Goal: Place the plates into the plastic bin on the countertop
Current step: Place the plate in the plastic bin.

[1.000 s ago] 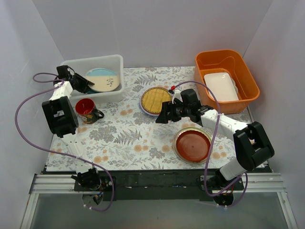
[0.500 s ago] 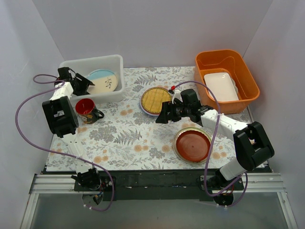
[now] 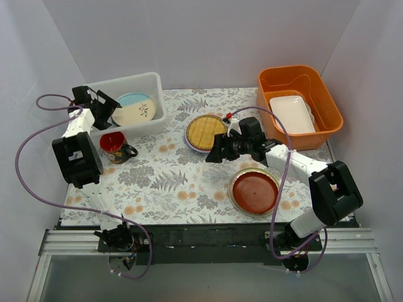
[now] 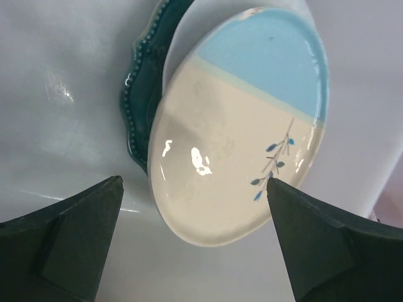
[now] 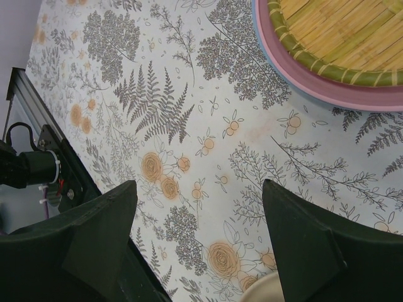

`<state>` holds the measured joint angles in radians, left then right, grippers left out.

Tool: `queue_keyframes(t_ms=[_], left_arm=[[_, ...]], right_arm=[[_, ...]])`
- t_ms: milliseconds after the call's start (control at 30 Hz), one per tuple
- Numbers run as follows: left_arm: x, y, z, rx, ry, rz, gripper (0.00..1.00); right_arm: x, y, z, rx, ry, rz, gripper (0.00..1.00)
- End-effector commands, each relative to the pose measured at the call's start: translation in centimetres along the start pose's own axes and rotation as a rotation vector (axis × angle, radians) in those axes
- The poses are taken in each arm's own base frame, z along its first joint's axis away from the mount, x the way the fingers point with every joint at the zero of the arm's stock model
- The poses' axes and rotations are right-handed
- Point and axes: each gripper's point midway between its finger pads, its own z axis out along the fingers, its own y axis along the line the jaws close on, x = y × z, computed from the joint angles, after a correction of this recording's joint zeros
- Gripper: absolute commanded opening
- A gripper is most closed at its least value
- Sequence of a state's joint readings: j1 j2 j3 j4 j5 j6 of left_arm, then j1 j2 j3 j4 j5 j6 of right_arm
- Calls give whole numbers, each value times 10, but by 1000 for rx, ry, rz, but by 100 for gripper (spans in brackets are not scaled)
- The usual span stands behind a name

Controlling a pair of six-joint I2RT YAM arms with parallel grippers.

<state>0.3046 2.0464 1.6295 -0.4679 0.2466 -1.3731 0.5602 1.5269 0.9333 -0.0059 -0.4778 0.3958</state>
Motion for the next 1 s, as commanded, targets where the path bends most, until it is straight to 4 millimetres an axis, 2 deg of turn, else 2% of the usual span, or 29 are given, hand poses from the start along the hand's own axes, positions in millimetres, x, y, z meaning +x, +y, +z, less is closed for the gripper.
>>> queue_keyframes(t_ms=[0,67,100,133,233,467,767,967], left_arm=[[-27,-36,-71,69,-146,39,98],[-27,-40,-80,97,-166,35,98],[-28,-54,-99,148,-189,48,98],[-25,-55,-102,163,-188,39,98],[-24,-73,-128,240,-203,52,98],[-18,-96,-164,324,-207,89,98],[10,-114,-178,389,-137,137,98],[46,-127,-177,431,-57,190,98]], right_arm=[[-25,18,-13,-35,-69,-48,88],[-25,18,-14,-33,-71,-46,88],[-25,18,-14,-33,-73,-47,88],[-25,18,-14,-33,-71,-48,88],[-19,16,-15,-23,-55,-36,88],[-20,18,-19,-20,-64,-39,88],[-18,19,-21,-18,-65,-39,88],[-18,16,-22,-5,-65,-38,88]])
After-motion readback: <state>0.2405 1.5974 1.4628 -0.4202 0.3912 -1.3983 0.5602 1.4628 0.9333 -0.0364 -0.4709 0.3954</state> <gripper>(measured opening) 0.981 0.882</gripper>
